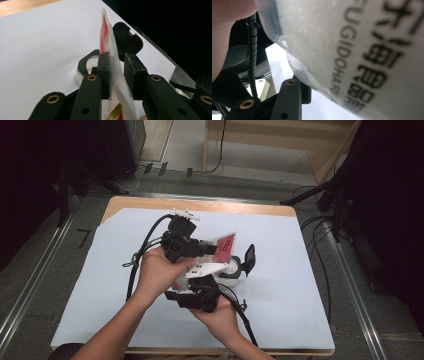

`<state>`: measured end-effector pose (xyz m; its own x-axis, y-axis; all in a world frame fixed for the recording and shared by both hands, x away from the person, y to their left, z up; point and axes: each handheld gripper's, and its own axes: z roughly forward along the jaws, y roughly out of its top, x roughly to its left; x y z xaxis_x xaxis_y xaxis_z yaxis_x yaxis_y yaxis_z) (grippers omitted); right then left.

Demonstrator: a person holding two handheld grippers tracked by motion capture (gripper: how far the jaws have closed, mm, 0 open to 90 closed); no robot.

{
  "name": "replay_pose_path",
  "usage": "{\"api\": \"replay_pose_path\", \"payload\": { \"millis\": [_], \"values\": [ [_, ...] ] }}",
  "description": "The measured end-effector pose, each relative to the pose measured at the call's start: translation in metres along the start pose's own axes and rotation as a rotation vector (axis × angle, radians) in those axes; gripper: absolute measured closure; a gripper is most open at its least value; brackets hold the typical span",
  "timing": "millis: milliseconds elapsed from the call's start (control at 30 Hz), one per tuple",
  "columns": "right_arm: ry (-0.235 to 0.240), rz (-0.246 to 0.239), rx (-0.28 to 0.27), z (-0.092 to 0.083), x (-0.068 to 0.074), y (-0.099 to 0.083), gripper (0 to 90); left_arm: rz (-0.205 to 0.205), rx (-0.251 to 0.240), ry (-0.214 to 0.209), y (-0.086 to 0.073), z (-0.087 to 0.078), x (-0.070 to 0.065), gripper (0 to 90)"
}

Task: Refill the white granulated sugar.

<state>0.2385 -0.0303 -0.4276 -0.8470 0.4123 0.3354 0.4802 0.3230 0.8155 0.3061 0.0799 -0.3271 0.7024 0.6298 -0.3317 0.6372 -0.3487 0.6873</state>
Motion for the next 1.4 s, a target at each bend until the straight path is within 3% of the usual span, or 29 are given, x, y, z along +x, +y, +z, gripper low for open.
{"api": "replay_pose_path", "payload": {
  "millis": [667, 1233, 1400],
  "values": [
    [-0.005, 0.001, 0.005, 0.0001, 0.0007, 0.0012, 64.1, -0.014, -0.010, -0.007, 0.0001, -0.0002, 0.0019, 75.9],
    [-0.002, 0.010, -0.007, -0.0010, -0.0007, 0.0026, 64.0, -0.002, -0.009, 0.001, 0.0044, 0.0015, -0.0003, 76.1],
    [-0.021, -0.016, -0.005, -0.0010, 0.0015, 0.0028, 63.6, -0.002, -0.008, -0.003, 0.0053, 0.0006, 0.0000, 76.6]
  ]
}}
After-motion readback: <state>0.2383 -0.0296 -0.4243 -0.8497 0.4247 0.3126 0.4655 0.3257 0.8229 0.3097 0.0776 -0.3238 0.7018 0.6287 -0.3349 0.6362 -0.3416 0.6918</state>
